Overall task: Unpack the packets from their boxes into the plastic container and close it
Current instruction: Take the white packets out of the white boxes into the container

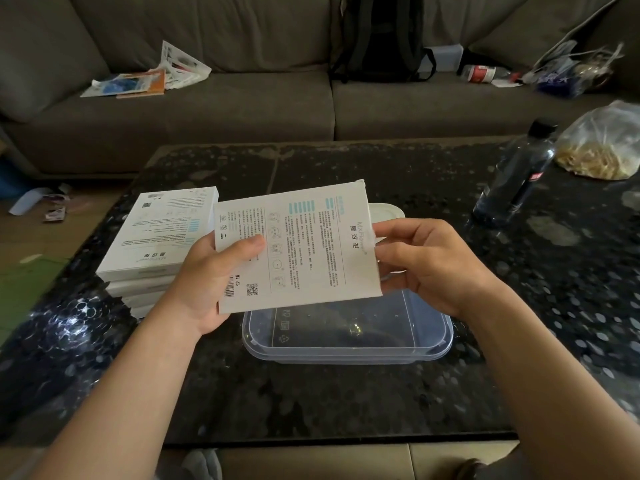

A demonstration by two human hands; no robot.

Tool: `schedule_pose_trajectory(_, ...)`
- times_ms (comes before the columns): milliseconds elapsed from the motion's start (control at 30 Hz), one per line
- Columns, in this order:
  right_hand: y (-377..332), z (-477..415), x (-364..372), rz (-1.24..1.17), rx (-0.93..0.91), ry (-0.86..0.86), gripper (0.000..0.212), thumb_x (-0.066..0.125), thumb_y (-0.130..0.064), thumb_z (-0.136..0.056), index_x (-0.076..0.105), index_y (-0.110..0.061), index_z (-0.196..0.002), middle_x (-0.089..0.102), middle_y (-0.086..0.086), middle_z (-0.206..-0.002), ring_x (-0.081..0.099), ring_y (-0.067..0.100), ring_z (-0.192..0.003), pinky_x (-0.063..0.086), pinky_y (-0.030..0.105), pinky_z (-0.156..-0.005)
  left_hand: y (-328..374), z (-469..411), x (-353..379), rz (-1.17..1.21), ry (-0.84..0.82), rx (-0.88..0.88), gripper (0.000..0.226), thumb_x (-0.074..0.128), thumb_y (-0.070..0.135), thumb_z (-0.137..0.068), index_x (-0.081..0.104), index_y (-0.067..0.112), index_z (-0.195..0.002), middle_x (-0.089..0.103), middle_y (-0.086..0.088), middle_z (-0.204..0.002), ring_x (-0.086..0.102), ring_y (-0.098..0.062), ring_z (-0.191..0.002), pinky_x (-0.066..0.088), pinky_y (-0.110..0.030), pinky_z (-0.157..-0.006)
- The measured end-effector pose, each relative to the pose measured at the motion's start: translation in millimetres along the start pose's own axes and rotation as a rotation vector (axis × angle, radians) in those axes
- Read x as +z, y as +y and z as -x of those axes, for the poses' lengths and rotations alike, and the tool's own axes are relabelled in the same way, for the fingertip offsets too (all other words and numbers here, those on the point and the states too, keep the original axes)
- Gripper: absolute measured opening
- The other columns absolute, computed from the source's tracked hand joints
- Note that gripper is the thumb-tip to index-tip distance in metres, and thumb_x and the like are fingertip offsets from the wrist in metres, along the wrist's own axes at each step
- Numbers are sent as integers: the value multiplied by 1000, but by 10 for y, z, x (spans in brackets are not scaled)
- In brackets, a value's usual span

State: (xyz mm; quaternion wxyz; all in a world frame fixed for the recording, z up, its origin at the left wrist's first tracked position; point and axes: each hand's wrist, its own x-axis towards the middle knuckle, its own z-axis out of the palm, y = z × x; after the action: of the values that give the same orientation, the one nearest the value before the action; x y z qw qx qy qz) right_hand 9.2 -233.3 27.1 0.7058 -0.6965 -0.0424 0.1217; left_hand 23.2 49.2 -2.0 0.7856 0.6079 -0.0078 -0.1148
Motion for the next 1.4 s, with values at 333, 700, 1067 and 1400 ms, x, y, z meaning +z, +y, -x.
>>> schedule_pose_trajectory(333, -35, 23, -68, 45, 51, -80, 35, 64, 6, -91, 61, -6, -124, 76, 16, -105, 75, 36, -95, 63, 52, -77, -6, -13, 1, -81, 40, 34, 54, 69, 21, -80, 59, 13, -132, 68, -13, -126, 66, -33, -116, 50, -63, -96)
schedule_pose_trajectory(700, 22, -24, 11, 270, 38, 24, 50, 68, 8, -88, 58, -18, -130, 77, 8, -98, 77, 24, -93, 64, 48, -72, -8, 0, 47, -139, 53, 63, 49, 73, 21, -76, 64, 14, -124, 72, -8, -119, 69, -28, -111, 54, -56, -91)
schedule_pose_trajectory(1067, -33, -25, -3, 171, -40, 107, 43, 51, -1, -101, 49, -23, -138, 77, 0, -97, 76, 25, -88, 63, 37, -69, -6, -20, -12, -65, 12, 12, 90, 95, 46, -50, 62, 18, -129, 68, -10, -127, 66, -31, -116, 57, -53, -88)
schedule_pose_trajectory(1400, -8, -29, -92, -141, -5, -115, 62, 78, -15, -72, 57, -6, -130, 68, 28, -119, 70, 40, -107, 60, 53, -86, -21, -12, -10, 17, -30, 8, 85, 93, 40, -60, 58, 16, -134, 67, -12, -129, 65, -32, -119, 57, -51, -90)
